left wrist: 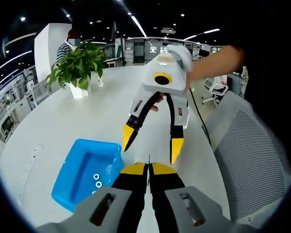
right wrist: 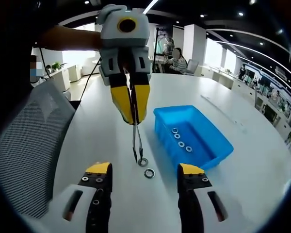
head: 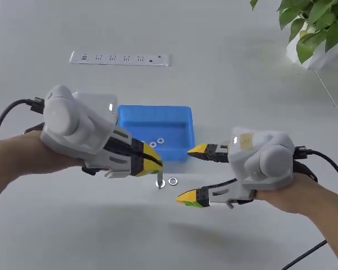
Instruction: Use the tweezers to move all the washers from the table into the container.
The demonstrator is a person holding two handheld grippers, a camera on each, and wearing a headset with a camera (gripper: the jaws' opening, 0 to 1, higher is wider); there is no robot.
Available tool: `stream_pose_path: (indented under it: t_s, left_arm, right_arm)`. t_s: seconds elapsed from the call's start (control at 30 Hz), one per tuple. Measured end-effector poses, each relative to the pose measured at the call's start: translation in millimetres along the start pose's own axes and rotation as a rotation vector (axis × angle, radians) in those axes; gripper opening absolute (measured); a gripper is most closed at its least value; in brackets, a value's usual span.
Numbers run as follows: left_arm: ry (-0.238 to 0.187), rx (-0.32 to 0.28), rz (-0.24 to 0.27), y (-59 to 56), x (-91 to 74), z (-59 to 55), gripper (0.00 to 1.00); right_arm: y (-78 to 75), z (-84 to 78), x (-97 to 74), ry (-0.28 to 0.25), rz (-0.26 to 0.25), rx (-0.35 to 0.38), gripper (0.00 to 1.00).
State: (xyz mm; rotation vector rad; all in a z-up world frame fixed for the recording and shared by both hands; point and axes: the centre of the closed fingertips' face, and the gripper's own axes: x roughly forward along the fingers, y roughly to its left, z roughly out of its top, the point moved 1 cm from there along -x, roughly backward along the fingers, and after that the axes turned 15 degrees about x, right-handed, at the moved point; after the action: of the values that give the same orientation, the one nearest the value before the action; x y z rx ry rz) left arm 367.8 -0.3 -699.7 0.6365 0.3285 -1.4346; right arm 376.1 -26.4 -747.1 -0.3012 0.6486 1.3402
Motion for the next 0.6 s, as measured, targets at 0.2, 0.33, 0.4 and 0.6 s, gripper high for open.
stream_pose_path:
  t_s: [0.2,0.33,0.4,0.6]
  left_arm:
    - [0.015,0.026,-0.046,-1.3,-0.4,0.2,0.05]
    - [0.022,0.035,-0.066,-2.2,-1.0,0.8,0.05]
    - [0.027,0.039,-0.076,-3.0,-1.3,1.2,0.05]
    - [0.032,0.045,-0.094,-4.2,-1.6,1.9,0.05]
  right_arm:
    - [12.6,3.9,17.4,0.023,0.048,-0.052,0.42]
    - [16.1,5.3,26.7,0.033,0.062,-0.078,0.33]
    - [15.9,5.7,30.7,0.040,0.062,-0.089,0.30]
    - [13.8,5.1,41.1,0.056,0.054,-0.109,0.21]
